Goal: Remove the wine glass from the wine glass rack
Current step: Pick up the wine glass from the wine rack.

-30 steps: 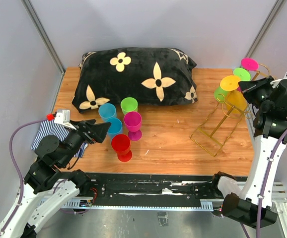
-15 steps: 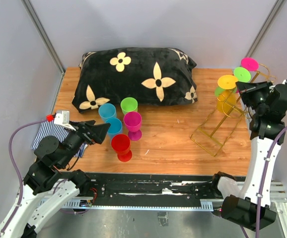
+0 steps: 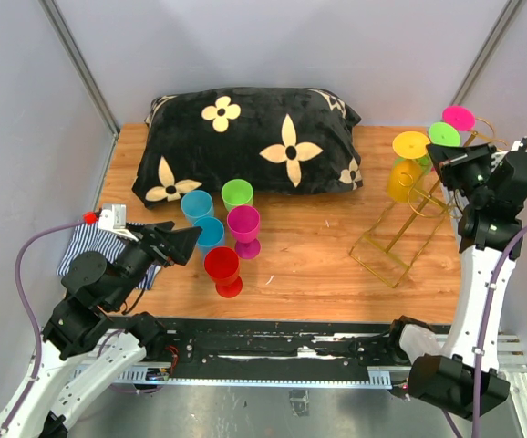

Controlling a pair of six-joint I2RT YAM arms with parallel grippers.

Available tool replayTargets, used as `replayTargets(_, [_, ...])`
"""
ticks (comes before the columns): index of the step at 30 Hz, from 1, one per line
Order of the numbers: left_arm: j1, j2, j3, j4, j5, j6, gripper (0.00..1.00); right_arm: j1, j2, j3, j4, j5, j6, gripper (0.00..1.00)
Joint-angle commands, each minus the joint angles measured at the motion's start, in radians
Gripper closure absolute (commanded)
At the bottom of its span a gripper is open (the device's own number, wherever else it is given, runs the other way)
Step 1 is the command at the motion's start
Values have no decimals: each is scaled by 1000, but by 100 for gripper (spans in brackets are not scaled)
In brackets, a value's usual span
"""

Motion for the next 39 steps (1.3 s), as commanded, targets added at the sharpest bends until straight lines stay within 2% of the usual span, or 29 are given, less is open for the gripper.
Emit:
replayTargets(1, [6,2,-1,21,6,-3,0,-17,14,24,70,-103,29,99])
replayTargets(17, [6,32,4,53,44,-13,0,-14,59,93,156,-389,-1,99])
replayTargets(20, [6,35,4,62,61,-23,0,11,64,100,194,-440,-62,99])
replayTargets(25, [6,53,-10,114,132,-45,0,214,92,209,27,-458,-351,99])
replayTargets(32, [6,49,-27,179,193,-74,0,391,83,244,-10,-545,-516,99])
replayTargets(36, [6,37,-63,279,272,-116,0,501,16,174,-83,-490,-625,99])
replayTargets(39, [6,39,-114,416,364,-170,0,607,-83,38,-25,-414,-627,99])
